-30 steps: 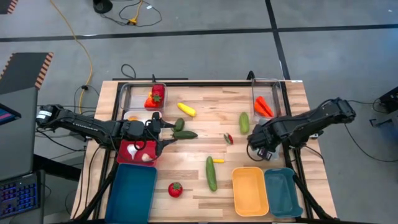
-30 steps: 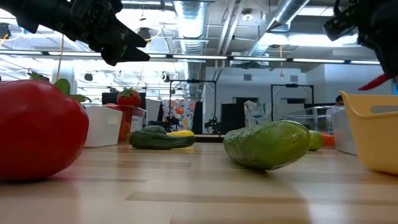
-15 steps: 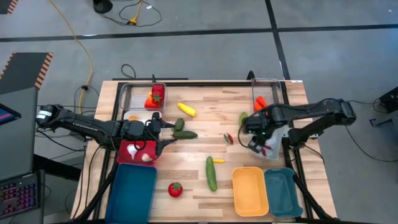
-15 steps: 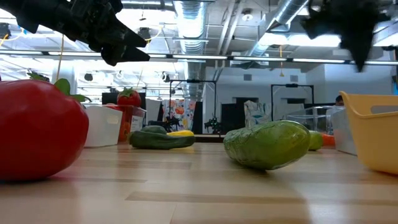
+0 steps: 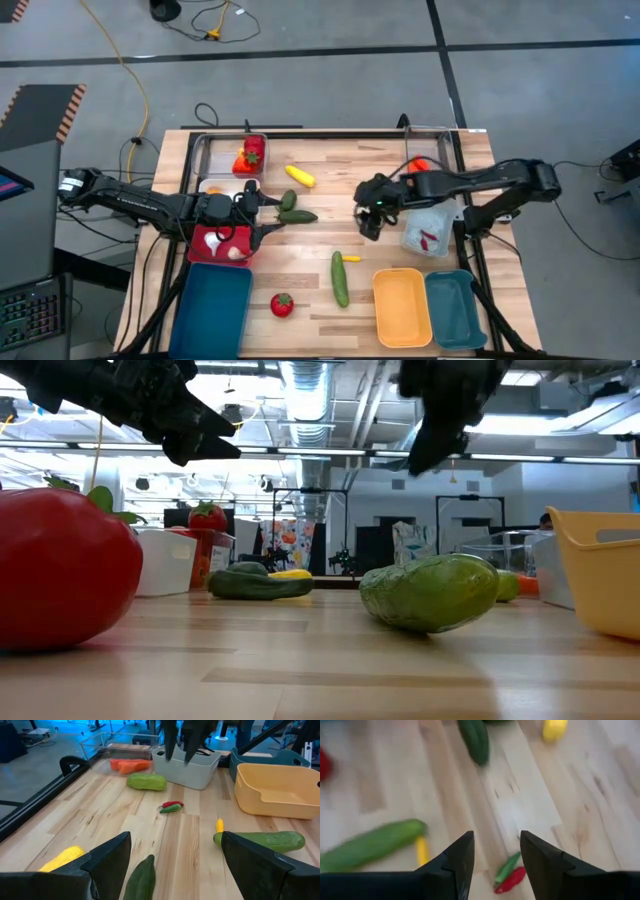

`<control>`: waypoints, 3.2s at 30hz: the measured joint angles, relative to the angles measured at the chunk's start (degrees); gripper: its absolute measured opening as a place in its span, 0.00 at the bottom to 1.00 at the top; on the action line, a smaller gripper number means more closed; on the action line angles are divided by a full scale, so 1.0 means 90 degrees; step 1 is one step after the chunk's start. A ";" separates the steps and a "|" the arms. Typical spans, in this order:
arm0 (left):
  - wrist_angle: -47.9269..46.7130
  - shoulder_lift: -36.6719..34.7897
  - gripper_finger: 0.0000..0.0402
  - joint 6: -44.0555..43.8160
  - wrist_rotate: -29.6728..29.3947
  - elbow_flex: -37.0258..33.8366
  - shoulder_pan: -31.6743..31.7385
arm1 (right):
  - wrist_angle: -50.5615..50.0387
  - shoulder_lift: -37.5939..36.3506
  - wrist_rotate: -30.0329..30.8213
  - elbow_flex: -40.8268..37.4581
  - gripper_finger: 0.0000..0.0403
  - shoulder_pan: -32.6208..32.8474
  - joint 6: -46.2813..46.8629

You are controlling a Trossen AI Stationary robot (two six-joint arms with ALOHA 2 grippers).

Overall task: Sort produce into baskets
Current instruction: Put the right green chili into the gray bin

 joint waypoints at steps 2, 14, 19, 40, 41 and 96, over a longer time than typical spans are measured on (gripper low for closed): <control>-0.0005 0.0000 0.74 0.0000 -0.0002 0.0000 0.0001 | -0.0007 0.0371 0.0008 -0.0002 0.46 -0.0069 -0.0001; -0.0079 0.0000 0.74 0.0002 -0.0002 0.0000 0.0001 | 0.0038 0.1944 0.0030 -0.0005 0.42 -0.0590 0.0004; -0.0084 0.0000 0.74 0.0002 -0.0001 0.0000 0.0000 | 0.0014 0.2219 0.0016 -0.0002 0.40 -0.0643 0.0016; -0.0092 0.0000 0.74 -0.0002 0.0000 0.0000 0.0000 | -0.0530 0.2587 -0.0057 -0.0002 0.27 -0.0599 0.0391; -0.0093 0.0000 0.74 -0.0002 0.0000 0.0000 0.0000 | -0.0530 0.2587 -0.0062 -0.0002 0.26 -0.0587 0.0395; -0.0125 0.0000 0.74 -0.0022 0.0001 0.0000 -0.0001 | -0.1957 0.2582 -0.0562 0.0600 0.60 0.0167 0.3215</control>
